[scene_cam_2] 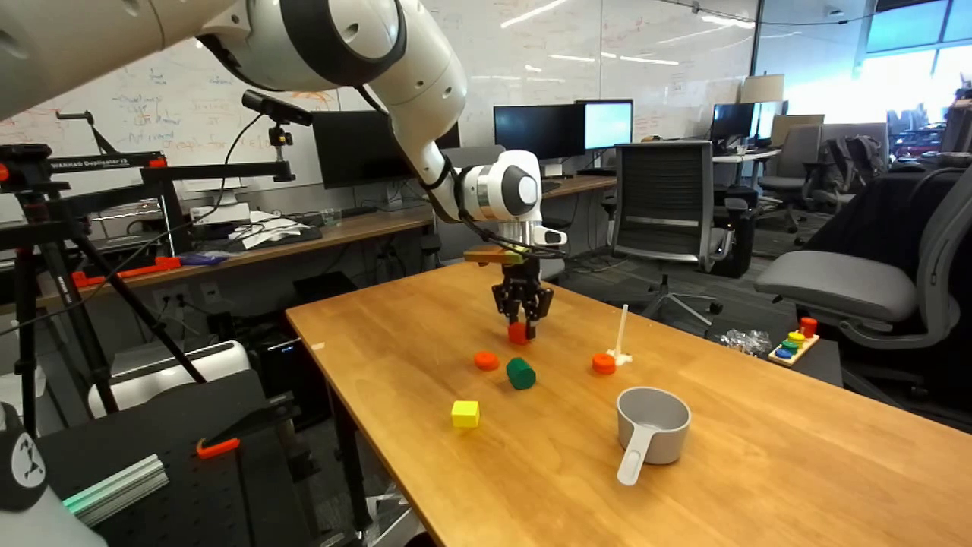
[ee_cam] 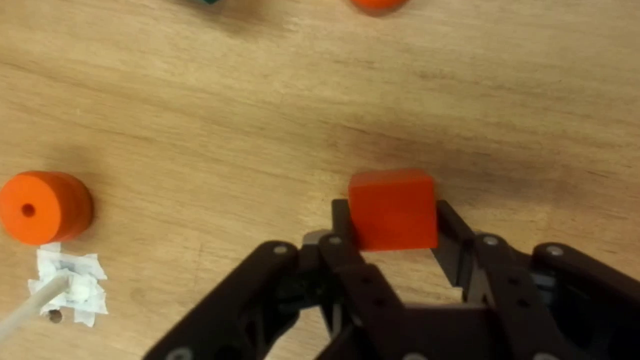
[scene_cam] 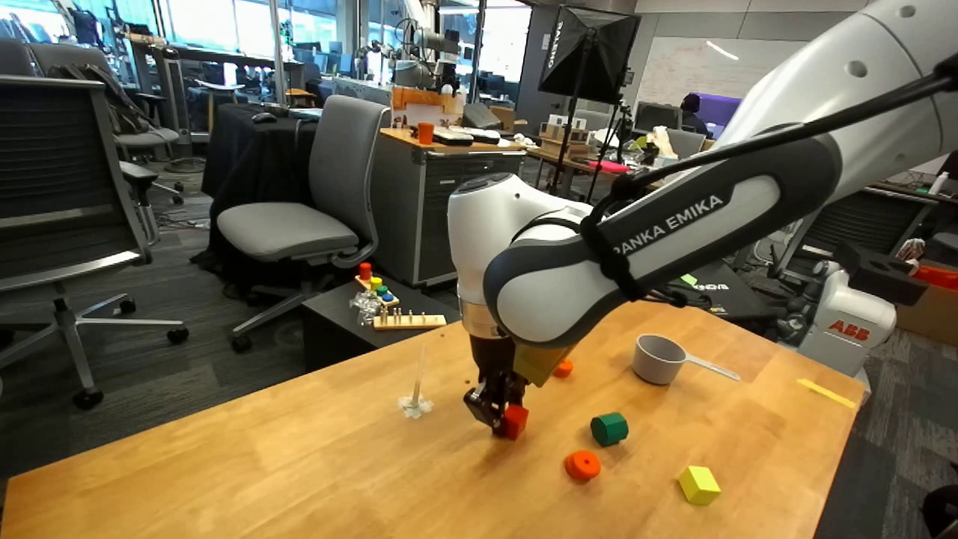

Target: Put the blocks in the grey cup

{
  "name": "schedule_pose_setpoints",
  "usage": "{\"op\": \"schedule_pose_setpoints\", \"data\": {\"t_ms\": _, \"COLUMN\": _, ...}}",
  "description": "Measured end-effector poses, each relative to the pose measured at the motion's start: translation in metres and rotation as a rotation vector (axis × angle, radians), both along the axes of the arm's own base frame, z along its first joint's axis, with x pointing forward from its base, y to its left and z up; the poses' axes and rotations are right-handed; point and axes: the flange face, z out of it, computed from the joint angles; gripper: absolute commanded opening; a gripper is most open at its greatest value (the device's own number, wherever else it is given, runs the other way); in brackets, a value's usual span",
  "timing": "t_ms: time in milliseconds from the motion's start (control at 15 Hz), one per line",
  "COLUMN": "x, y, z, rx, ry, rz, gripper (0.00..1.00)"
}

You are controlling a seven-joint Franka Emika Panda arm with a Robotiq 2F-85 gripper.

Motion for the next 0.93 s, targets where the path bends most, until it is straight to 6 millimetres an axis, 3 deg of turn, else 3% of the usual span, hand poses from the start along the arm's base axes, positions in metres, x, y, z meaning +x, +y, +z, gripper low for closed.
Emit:
{"op": "schedule_pose_setpoints", "data": {"t_ms": 67, "x": 0.001, "y": 0.0, "z": 0.001, "rx": 0.0, "ry": 0.003, "rz": -0.005, "gripper": 0.17}}
{"op": "schedule_pose_setpoints", "data": {"t_ms": 267, "x": 0.004, "y": -0.006, "z": 0.004, "rx": 0.006, "ry": 0.004, "rz": -0.026, "gripper": 0.17}}
{"op": "schedule_pose_setpoints", "data": {"t_ms": 467, "x": 0.016, "y": -0.025, "z": 0.022, "rx": -0.004, "ry": -0.023, "rz": -0.053, "gripper": 0.17}}
{"op": "schedule_pose_setpoints", "data": {"t_ms": 733, "x": 0.037, "y": -0.085, "z": 0.067, "rx": -0.047, "ry": -0.081, "rz": -0.13, "gripper": 0.18}}
{"op": "schedule_pose_setpoints", "data": {"t_ms": 933, "x": 0.038, "y": -0.14, "z": 0.093, "rx": -0.081, "ry": -0.093, "rz": -0.206, "gripper": 0.18}}
